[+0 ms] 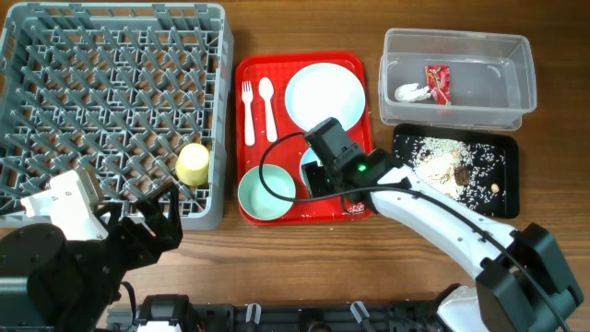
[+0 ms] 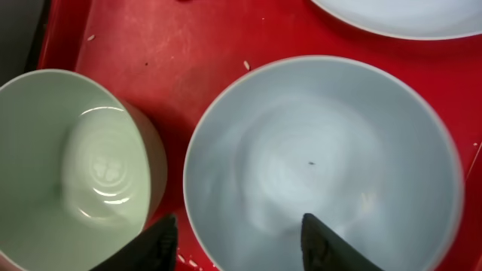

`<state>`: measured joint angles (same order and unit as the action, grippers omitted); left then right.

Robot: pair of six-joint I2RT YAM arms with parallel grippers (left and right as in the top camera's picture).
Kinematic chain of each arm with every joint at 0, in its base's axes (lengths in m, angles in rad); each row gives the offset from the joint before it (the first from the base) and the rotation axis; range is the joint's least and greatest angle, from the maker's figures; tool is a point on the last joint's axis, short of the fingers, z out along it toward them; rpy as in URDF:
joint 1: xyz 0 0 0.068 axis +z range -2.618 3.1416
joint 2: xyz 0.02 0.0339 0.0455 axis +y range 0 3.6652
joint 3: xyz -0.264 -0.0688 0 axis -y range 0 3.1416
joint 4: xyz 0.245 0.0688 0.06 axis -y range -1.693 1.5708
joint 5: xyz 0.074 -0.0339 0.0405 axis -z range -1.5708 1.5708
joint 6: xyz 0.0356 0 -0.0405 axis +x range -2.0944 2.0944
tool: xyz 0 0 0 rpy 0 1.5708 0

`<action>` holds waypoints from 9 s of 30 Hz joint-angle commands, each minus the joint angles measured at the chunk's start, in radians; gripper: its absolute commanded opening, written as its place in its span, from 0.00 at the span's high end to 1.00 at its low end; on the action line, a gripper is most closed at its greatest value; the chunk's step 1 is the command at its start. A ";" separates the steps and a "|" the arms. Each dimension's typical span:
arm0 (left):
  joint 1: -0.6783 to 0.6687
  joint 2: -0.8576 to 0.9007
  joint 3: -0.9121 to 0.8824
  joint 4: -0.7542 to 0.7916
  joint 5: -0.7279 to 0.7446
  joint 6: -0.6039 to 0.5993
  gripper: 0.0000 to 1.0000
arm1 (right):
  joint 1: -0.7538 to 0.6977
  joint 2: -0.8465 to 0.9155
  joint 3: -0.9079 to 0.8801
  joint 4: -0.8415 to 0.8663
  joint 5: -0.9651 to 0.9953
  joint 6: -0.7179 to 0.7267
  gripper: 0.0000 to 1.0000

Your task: Sort waste into correct bins and load items into the dishwasher rack

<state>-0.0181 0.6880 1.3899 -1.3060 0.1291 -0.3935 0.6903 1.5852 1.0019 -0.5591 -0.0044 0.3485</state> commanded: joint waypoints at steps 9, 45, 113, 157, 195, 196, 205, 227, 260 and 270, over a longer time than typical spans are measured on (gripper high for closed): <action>-0.002 -0.002 0.008 0.002 0.008 0.020 0.00 | 0.005 -0.755 0.055 -0.134 -0.045 0.042 0.00; -0.121 0.499 -0.005 0.126 0.092 -0.028 0.01 | -0.619 -1.578 -0.997 0.572 -0.150 -0.241 0.00; -0.391 1.354 0.067 0.779 -0.298 -0.169 0.50 | -0.619 -1.578 -0.997 0.572 -0.150 -0.241 0.00; -0.449 1.013 0.109 0.525 -0.195 0.031 0.36 | -0.619 -1.578 -0.997 0.572 -0.150 -0.241 0.00; -0.609 1.056 0.164 0.233 -0.650 -0.065 0.96 | -0.619 -1.578 -0.997 0.572 -0.150 -0.241 0.00; -0.602 1.017 0.203 0.192 -0.768 -0.042 0.96 | -0.619 -1.578 -0.997 0.572 -0.150 -0.241 0.00; -0.449 1.019 0.198 0.118 -1.378 -0.020 0.96 | -0.619 -1.578 -0.997 0.572 -0.150 -0.241 0.00; -0.393 1.386 0.162 0.143 -1.529 -0.060 0.96 | -0.619 -1.578 -0.997 0.572 -0.150 -0.241 0.00; -0.255 1.239 0.219 -0.032 -1.076 -0.417 0.96 | -0.619 -1.578 -0.997 0.572 -0.150 -0.241 0.00; -0.227 1.239 0.218 -0.045 -1.073 -0.455 0.96 | -0.619 -1.578 -0.997 0.572 -0.150 -0.241 0.00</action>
<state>-0.2562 1.9358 1.5993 -1.3468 -0.9741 -0.8066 0.0753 0.0135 0.0063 0.0086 -0.1417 0.1253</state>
